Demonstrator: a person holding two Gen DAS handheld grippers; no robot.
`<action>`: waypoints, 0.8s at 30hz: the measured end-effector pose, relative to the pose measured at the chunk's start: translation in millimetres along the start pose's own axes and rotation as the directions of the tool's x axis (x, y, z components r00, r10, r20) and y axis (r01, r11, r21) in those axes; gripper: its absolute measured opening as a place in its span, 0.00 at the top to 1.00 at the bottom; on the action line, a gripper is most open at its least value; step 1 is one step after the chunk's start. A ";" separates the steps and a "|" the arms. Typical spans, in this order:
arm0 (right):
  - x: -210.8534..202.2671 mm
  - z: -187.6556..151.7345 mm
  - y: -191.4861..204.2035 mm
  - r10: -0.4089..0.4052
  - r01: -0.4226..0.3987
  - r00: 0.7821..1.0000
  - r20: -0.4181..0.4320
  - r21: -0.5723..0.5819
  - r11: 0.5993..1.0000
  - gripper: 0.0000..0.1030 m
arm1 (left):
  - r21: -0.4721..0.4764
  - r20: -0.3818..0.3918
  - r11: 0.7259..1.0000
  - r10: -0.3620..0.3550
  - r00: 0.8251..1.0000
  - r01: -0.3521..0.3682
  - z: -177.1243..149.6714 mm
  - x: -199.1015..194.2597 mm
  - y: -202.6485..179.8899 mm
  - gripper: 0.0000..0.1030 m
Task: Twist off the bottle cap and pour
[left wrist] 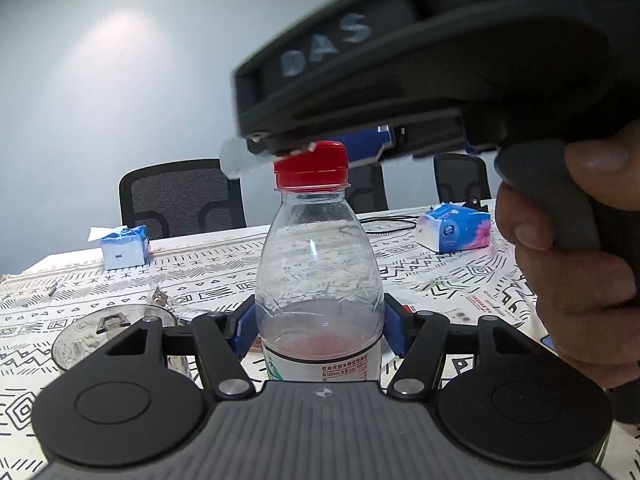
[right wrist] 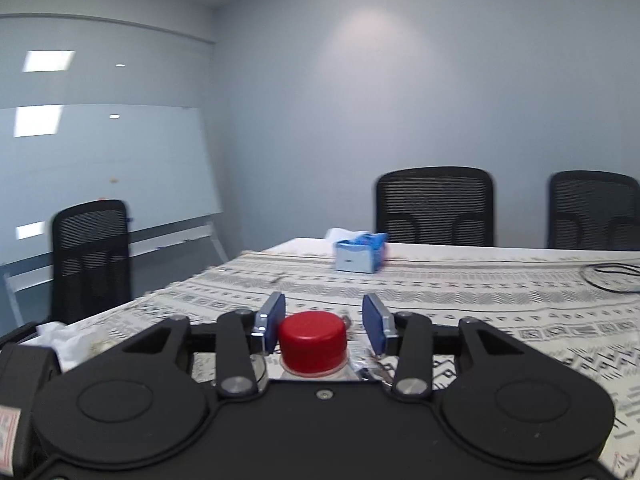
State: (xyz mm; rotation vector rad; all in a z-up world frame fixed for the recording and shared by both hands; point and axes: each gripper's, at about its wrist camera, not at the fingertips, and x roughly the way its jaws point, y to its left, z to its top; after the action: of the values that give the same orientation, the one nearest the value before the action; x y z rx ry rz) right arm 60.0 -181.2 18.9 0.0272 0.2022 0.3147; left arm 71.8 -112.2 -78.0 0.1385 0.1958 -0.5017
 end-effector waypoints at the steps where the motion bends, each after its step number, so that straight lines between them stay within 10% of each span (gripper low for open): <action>1: -2.2 -0.8 6.1 -0.023 0.024 1.000 0.016 -0.028 0.999 0.56 | 0.001 0.000 1.000 0.002 1.000 -0.002 -0.1 0.0 -0.5 0.42; 10: -2.0 -7.2 17.7 -0.061 0.060 0.998 0.001 -0.103 0.993 0.67 | 0.002 -0.002 1.000 0.006 1.000 -0.006 0.2 -4.3 -3.4 0.42; 24: 0.1 -3.3 -17.7 0.112 -0.111 0.993 -0.035 0.023 0.994 0.67 | 0.004 -0.003 1.000 -0.005 1.000 0.005 1.1 -1.6 1.9 0.42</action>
State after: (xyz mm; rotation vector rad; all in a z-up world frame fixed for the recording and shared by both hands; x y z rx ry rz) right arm 64.9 -198.1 14.7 0.0535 0.2401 0.4245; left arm 71.5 -109.9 -76.4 0.1430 0.1984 -0.5074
